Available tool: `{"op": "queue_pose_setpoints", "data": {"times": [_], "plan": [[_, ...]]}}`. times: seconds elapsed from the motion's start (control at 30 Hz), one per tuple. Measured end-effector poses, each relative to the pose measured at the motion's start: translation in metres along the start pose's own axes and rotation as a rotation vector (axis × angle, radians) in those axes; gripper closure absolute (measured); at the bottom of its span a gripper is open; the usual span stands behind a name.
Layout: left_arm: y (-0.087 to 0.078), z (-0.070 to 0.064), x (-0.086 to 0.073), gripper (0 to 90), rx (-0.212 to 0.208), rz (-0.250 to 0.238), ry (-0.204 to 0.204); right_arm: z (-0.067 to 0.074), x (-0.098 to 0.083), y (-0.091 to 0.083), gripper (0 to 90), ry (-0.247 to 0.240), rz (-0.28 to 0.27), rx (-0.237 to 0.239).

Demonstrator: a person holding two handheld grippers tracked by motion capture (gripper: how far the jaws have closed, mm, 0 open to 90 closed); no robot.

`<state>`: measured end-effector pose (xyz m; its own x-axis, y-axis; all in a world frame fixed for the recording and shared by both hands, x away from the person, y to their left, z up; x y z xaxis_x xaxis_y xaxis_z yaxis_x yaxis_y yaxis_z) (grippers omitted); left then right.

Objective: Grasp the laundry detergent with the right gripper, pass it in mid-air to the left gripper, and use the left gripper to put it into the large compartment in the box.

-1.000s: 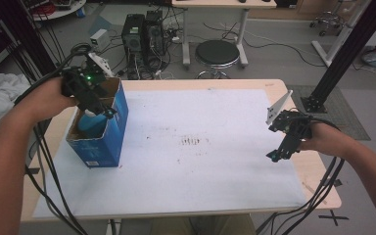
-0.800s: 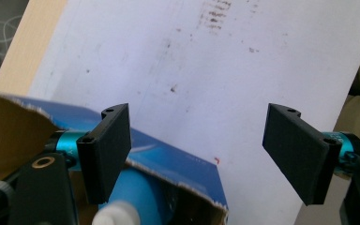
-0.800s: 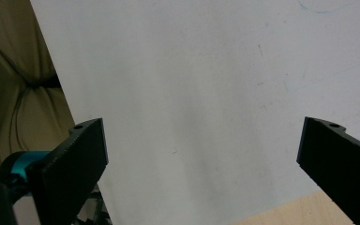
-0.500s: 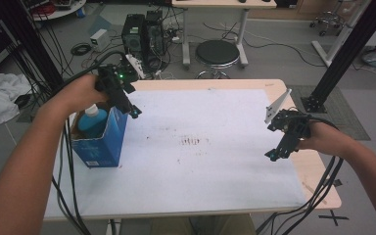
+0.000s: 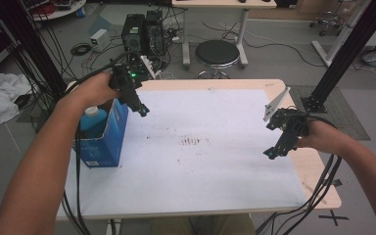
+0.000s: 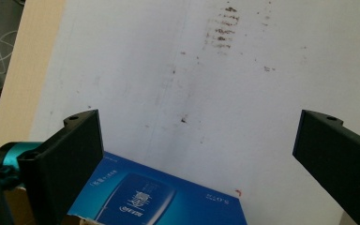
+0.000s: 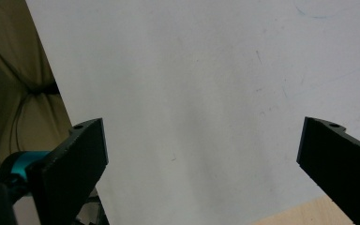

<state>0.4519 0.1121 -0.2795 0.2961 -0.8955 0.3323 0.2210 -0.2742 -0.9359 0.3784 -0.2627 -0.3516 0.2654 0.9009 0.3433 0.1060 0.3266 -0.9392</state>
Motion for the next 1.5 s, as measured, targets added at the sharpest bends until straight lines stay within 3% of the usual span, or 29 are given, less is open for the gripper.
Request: {"op": "queue_pose_setpoints", "data": {"times": [0.1, 0.57, 0.73, 1.1, 1.5], "plan": [[0.003, 0.003, 0.004, 2.1, 0.019, 0.004, -0.011, -0.001, 0.002, 0.000, 1.1, 0.003, -0.003, 0.000], [0.013, -0.002, 0.023, 2.2, -0.067, 0.015, 0.030, -0.003, 0.004, 0.001, 1.1, 0.013, 0.001, -0.003], [0.014, -0.004, 0.030, 2.2, -0.079, 0.011, 0.039, -0.004, 0.006, 0.000, 1.1, 0.009, -0.001, -0.003], [0.020, -0.005, 0.031, 2.2, -0.107, 0.024, 0.053, -0.006, 0.006, 0.000, 1.1, 0.009, -0.003, -0.002], [0.019, -0.004, 0.029, 2.2, -0.100, 0.018, 0.055, -0.005, 0.007, 0.001, 1.1, 0.003, 0.002, -0.003]]}}
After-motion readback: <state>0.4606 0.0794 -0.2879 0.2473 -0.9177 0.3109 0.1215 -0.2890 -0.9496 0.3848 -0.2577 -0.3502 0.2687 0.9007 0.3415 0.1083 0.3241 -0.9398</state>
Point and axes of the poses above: each handheld gripper's, and its own axes: y roughly forward along the jaws, x roughly out of its top, z roughly to its left, the point moved 7 cm from there along y, roughly forward along the jaws, and after that the axes turned 2 degrees about -y, right-handed, at the moved point
